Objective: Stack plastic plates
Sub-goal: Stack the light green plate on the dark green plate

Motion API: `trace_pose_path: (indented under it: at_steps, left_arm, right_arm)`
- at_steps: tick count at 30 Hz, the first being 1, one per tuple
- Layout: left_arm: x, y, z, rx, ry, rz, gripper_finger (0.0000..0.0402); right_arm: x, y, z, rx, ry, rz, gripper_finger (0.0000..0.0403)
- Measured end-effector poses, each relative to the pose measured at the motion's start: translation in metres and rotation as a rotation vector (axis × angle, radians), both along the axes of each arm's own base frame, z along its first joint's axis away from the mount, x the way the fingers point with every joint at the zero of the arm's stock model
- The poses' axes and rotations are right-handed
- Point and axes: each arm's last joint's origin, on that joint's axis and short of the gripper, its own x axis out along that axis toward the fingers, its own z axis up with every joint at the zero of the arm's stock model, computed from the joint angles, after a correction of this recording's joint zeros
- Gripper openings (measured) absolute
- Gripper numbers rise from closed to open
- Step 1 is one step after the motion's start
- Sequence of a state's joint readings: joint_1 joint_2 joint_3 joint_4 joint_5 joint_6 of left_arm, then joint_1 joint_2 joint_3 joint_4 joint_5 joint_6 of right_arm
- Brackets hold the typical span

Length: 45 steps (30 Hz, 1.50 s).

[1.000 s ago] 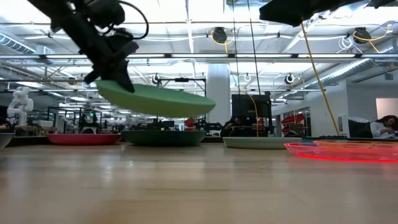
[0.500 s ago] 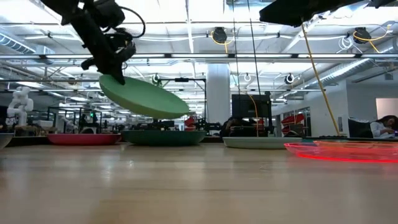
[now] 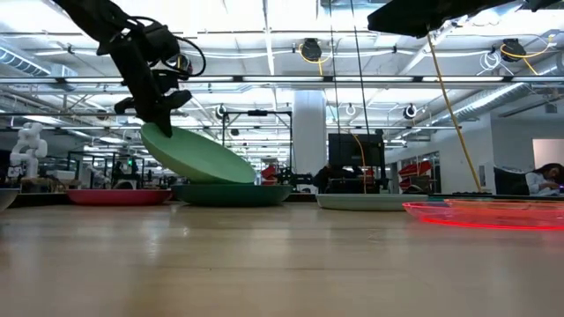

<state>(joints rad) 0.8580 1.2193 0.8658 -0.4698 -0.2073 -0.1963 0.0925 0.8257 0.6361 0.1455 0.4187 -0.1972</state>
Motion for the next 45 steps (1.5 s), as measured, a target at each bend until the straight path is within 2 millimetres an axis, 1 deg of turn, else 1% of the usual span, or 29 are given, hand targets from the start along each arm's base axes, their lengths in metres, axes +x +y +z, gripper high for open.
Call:
trace_pose_path:
  at_steps: [5,10,16,26,45]
  left_arm:
    - [0.002,0.005,-0.007,-0.021,0.003,0.010,0.0011]
    - [0.007,0.009,-0.010,-0.029,-0.029,0.014,0.0012]
    - [0.009,0.011,-0.014,-0.042,-0.031,0.025,0.0029]
    - [0.010,0.011,-0.014,-0.051,-0.054,0.035,0.0035]
    - [0.009,0.011,-0.014,-0.052,-0.053,0.034,0.0037]
  right_arm:
    - [0.000,0.000,0.000,-0.006,0.002,0.001,0.0183]
    - [0.000,0.000,0.000,-0.006,0.002,0.001,0.0183]
    - [0.000,0.000,0.000,-0.006,0.002,0.001,0.0183]
    - [0.000,0.000,0.000,0.001,0.001,0.000,0.0183]
    - [-0.001,0.000,-0.007,0.096,0.042,-0.016,0.0183]
